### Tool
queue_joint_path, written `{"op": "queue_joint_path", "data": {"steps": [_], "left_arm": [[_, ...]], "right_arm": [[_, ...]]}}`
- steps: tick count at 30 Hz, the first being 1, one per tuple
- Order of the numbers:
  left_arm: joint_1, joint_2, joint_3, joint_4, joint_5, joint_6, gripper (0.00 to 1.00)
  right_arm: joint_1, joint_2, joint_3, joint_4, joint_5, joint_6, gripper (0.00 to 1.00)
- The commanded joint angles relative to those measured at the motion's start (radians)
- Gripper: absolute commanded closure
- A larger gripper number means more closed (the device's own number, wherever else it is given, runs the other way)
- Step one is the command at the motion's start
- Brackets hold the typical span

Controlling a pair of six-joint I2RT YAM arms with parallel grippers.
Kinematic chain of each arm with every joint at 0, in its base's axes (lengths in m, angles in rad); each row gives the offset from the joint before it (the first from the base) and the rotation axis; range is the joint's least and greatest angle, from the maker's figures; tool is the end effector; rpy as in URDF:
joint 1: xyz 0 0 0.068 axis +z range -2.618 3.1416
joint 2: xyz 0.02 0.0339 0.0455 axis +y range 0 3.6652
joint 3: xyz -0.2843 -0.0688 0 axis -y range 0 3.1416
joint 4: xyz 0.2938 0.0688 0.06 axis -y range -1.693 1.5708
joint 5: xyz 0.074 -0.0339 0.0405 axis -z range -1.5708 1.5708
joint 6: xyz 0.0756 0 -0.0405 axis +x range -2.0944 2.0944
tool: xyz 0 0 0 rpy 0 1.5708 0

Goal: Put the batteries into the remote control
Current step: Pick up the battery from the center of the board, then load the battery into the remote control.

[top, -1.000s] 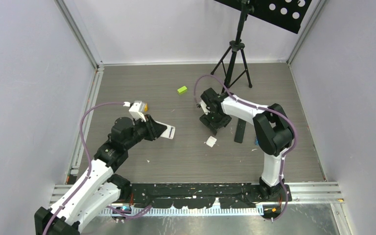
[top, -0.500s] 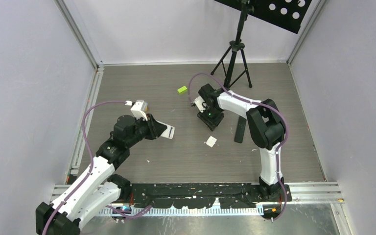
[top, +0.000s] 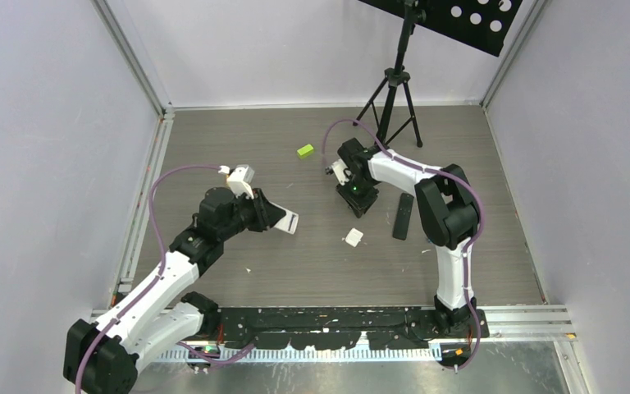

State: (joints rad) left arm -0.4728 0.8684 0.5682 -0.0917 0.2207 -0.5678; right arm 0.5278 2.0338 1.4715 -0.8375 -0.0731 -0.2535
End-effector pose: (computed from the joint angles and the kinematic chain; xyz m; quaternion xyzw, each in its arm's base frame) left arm 0.2340 -0.1383 0.2445 0.0219 0.8282 -0.3541 0.4339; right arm 0.3885 0.2329 0.1148 -0.3820 0.9195 0.0477 0.0796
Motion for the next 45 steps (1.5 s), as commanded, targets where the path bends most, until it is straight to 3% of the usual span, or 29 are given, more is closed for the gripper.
{"op": "queue_joint_path", "data": {"steps": [1, 4, 8, 10, 15, 16, 24, 31, 36, 40, 45], "left_arm": [[0.005, -0.012, 0.04, 0.084, 0.021, -0.006, 1.0], [0.005, -0.016, 0.035, 0.083, 0.013, -0.001, 1.0], [0.005, -0.013, 0.036, 0.078, 0.015, 0.002, 1.0], [0.005, -0.015, 0.036, 0.072, 0.016, 0.006, 1.0], [0.005, -0.019, 0.029, 0.074, 0.011, 0.006, 1.0], [0.004, -0.019, 0.028, 0.078, 0.013, 0.003, 1.0], [0.005, 0.007, 0.016, 0.152, 0.033, -0.079, 1.0], [0.013, 0.041, 0.047, 0.117, 0.022, -0.293, 1.0], [0.065, 0.117, 0.054, 0.215, 0.19, -0.39, 1.0], [0.078, 0.204, 0.087, 0.291, 0.361, -0.412, 1.0], [0.079, 0.285, 0.107, 0.337, 0.423, -0.437, 1.0]], "right_arm": [[-0.003, 0.004, 0.052, 0.006, 0.017, 0.025, 0.57], [-0.005, 0.057, 0.103, -0.012, 0.049, 0.046, 0.47], [-0.005, 0.122, 0.164, -0.019, 0.041, 0.06, 0.5], [-0.005, 0.128, 0.171, -0.019, 0.037, 0.064, 0.59], [-0.004, 0.107, 0.146, -0.02, 0.059, 0.089, 0.97], [-0.007, 0.105, 0.145, -0.019, 0.067, 0.112, 0.99], [-0.012, -0.002, 0.095, 0.107, 0.09, 0.403, 1.0], [0.009, -0.363, -0.155, 0.434, -0.142, 0.83, 1.0], [0.03, -0.521, -0.305, 0.613, -0.295, 1.12, 0.99], [0.053, -0.593, -0.359, 0.628, -0.343, 1.277, 1.0], [0.12, -0.638, -0.369, 0.515, -0.266, 1.356, 1.0]]}}
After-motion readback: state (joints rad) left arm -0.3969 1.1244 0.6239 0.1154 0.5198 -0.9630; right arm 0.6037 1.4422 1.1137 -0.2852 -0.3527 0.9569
